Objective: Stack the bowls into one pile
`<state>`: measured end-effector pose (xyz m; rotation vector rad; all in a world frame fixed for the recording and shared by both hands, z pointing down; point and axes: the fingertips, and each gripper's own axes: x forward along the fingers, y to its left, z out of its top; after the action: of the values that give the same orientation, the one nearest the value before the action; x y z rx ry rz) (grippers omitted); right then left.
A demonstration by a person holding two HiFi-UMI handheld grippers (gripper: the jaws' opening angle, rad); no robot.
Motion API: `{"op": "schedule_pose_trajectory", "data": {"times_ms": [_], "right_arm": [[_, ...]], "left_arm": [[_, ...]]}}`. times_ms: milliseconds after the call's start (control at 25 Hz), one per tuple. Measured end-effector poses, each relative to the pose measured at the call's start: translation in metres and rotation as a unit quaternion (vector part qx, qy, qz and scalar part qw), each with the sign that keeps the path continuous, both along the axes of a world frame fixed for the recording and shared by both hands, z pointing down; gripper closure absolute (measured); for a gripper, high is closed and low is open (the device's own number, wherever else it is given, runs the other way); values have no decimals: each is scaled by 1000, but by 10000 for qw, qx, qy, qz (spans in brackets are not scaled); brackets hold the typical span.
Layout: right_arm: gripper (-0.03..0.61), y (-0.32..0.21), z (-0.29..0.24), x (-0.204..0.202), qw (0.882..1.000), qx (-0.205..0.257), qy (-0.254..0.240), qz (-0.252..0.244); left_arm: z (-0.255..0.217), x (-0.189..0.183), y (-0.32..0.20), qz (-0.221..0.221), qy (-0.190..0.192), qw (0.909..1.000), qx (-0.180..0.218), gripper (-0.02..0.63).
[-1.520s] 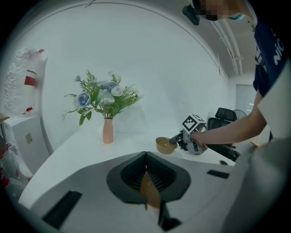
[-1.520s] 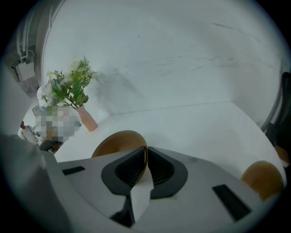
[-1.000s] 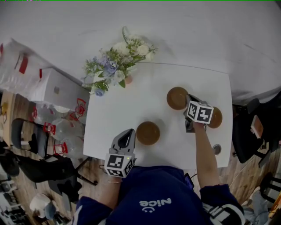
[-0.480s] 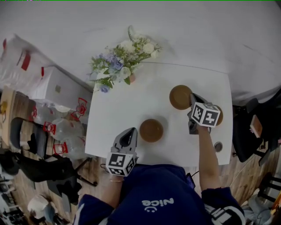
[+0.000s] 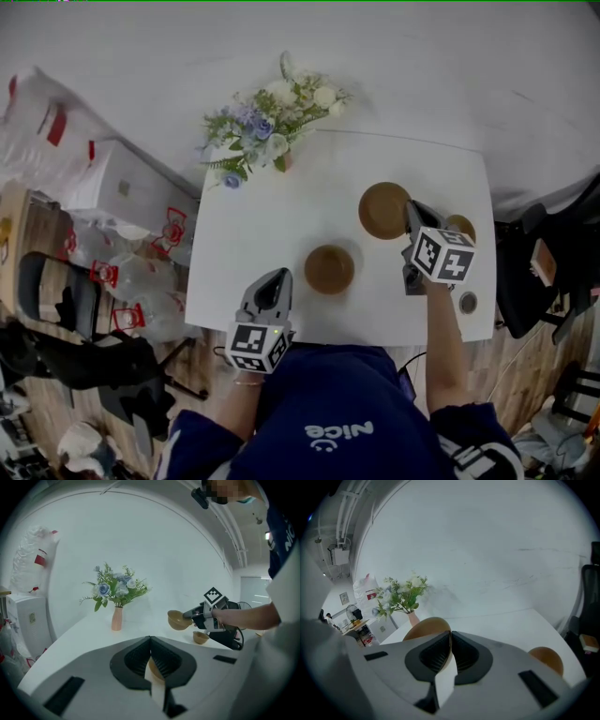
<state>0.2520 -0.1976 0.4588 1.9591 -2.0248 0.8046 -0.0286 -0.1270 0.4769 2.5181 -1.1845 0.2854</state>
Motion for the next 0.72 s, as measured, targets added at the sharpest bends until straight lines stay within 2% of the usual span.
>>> {"op": "schedule_pose_trajectory", "data": {"times_ms": [720], "right_arm": [[543,61,-11,-65,9998,18,-194,-41]], "left_arm": [[-7,-25,12,258,143,9995,135,597]]}}
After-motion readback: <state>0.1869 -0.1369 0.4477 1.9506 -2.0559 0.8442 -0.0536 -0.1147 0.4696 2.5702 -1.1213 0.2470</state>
